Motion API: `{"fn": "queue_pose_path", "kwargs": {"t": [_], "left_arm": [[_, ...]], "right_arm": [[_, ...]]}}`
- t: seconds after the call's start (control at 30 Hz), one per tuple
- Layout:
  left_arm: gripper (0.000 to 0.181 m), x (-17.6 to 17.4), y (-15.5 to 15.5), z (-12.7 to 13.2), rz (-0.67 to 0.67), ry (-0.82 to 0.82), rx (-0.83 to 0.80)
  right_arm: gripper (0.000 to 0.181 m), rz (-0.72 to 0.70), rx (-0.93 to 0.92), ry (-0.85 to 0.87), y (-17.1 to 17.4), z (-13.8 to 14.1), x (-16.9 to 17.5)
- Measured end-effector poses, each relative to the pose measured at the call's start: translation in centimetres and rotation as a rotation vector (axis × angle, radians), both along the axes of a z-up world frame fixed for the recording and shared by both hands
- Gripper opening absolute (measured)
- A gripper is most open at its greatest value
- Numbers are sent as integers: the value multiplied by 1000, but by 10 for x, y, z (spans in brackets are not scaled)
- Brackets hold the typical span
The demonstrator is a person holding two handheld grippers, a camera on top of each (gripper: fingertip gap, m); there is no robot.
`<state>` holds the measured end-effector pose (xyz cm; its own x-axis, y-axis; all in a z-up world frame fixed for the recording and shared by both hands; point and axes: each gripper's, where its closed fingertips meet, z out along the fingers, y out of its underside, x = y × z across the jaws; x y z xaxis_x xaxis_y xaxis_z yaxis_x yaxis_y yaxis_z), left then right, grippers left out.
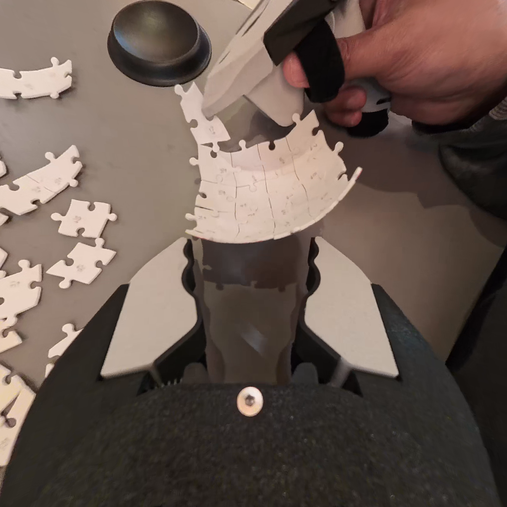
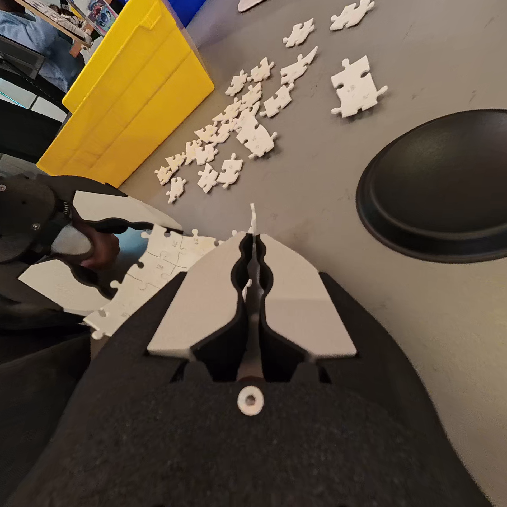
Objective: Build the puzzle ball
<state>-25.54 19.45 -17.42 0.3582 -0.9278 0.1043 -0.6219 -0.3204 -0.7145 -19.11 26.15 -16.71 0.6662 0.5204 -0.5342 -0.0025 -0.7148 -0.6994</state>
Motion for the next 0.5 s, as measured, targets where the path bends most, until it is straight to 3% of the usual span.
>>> {"fn": "queue_pose_path", "kwargs": {"t": [0.5], "left_arm": [[70, 9, -2, 10, 14, -82, -31]], "right_arm": [[2, -63, -79, 71, -13, -3, 1]]}}
